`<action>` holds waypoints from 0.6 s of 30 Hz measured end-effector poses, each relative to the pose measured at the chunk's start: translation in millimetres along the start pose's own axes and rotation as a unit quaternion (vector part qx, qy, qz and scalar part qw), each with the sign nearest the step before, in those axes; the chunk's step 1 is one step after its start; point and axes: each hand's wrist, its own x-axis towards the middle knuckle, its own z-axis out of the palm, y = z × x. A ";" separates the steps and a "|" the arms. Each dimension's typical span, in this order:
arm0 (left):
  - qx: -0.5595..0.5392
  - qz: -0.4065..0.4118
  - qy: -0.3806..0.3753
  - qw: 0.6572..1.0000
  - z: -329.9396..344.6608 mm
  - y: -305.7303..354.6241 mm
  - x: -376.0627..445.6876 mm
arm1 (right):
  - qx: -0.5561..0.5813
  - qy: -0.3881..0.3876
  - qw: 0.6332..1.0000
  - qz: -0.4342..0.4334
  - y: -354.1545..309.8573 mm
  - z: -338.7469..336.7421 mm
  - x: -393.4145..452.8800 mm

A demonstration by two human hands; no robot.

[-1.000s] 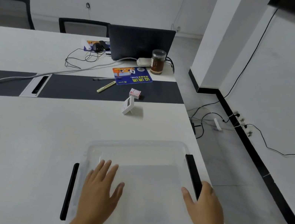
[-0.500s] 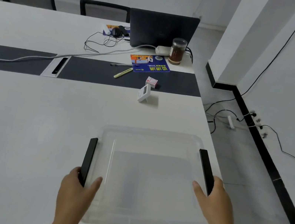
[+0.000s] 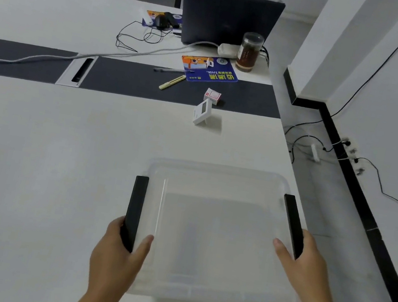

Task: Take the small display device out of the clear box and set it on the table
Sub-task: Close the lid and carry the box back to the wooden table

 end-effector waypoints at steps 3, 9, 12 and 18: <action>-0.028 0.020 -0.020 0.999 -0.1 -1.0 8.6 | 0.014 0.004 1.000 -0.007 -8.5 -0.7 1.5; -0.039 0.032 -0.035 0.998 1.0 -5.0 13.8 | 0.047 0.004 0.999 -0.015 -3.3 -0.6 1.2; -0.053 0.019 -0.016 0.998 0.2 -4.3 7.6 | 0.044 -0.006 0.998 -0.036 -0.6 -2.0 5.0; -0.128 -0.103 0.133 0.977 5.9 -10.1 -56.4 | 0.022 -0.124 0.980 -0.156 -6.0 -9.5 27.0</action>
